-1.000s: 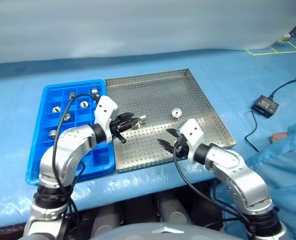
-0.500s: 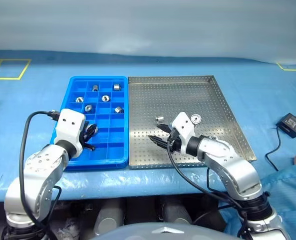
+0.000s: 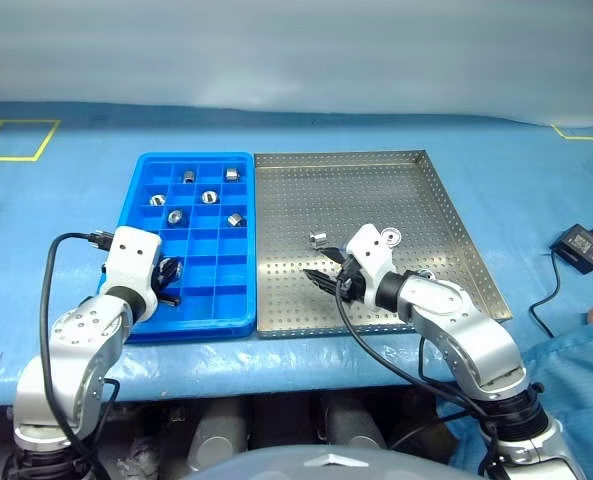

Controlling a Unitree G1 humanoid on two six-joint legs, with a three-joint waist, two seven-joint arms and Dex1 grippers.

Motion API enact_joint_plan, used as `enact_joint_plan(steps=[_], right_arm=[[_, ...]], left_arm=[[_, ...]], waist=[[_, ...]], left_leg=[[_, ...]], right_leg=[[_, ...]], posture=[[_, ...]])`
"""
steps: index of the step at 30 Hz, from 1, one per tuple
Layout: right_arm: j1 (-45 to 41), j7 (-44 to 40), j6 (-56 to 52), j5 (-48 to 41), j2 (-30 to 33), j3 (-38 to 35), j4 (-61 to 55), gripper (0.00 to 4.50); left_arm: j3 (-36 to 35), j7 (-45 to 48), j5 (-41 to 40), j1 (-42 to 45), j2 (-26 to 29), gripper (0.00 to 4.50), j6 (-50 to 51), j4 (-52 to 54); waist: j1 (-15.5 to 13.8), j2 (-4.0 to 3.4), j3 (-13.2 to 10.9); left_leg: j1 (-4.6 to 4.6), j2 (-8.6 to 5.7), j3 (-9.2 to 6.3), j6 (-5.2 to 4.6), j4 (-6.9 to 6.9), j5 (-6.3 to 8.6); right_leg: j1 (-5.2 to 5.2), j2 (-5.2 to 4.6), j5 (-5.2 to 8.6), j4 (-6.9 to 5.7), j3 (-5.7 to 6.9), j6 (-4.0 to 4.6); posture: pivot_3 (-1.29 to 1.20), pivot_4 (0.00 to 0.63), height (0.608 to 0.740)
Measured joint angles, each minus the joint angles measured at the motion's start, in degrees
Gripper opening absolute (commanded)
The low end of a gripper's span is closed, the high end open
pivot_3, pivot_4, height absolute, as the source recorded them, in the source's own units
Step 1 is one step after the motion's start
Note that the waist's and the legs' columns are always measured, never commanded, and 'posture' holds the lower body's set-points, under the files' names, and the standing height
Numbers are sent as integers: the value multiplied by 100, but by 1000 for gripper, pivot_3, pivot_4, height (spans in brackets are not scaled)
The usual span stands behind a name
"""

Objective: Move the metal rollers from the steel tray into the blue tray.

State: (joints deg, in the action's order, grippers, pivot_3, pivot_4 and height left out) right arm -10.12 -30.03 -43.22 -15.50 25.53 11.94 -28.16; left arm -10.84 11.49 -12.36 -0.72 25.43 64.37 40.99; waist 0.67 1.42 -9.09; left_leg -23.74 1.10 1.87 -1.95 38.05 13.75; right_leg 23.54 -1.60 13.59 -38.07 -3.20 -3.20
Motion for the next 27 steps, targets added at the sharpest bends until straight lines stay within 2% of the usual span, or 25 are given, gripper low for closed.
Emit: enact_joint_plan(steps=[1, 6, 9, 12, 15, 21, 27], right_arm=[[0, 4, 0, 7, 11, 1, 0, 2687], [0, 45, 0, 51, 37, 2, 0, 2687], [-30, 136, 18, 114, 31, 1, 14, 2687], [-268, 279, 105, 221, -158, 1, 293, 2687], [-688, 585, 325, 513, -406, 3, 995, 2687], [-1420, 1164, 734, 869, -1176, -126, 2643, 2687], [-1654, 1254, 889, 875, -1538, -168, 3333, 2687]], left_arm=[[1, -9, 7, 2, 0, 1768, -11, -50], [0, -112, 100, 52, -22, 3313, -75, -71], [-262, -90, -112, 342, -487, 3313, -391, -88], [-353, 355, -716, 547, -865, 3313, -876, -19], [37, 791, -969, 479, -701, 3313, -1197, 41], [341, 861, -883, 318, -481, 3313, -1427, -170], [427, 809, -829, 100, -397, 3313, -1485, -277]], waist=[[0, 0, 0], [-1, 0, 0], [-12, 0, 0], [10, 0, 0], [64, -1, 1], [85, -2, 1], [47, -3, 0]], left_leg=[[-1, 0, 0, 0, 0, 0], [-2, 0, 0, 0, -1, 0], [-5, -1, -1, 0, 6, 0], [-3, 0, 5, 0, 9, 0], [3, 3, 13, 0, 4, -1], [-1, 9, 14, 2, -4, -2], [-4, 9, 9, 2, -12, -2]], right_leg=[[1, 0, 0, 0, 1, 0], [2, -2, 0, 0, 2, -1], [-2, -6, -1, 1, 6, 0], [-3, -7, -10, 7, 3, 9], [-1, 1, -12, 6, -5, 13], [8, 13, -30, 7, -6, -12], [11, 11, -29, 8, 0, -12]], posture=[[12, 150, 740], [15, 150, 740], [15, 150, 740], [7, 150, 740], [3, 150, 740], [18, 150, 740], [56, 150, 740]])
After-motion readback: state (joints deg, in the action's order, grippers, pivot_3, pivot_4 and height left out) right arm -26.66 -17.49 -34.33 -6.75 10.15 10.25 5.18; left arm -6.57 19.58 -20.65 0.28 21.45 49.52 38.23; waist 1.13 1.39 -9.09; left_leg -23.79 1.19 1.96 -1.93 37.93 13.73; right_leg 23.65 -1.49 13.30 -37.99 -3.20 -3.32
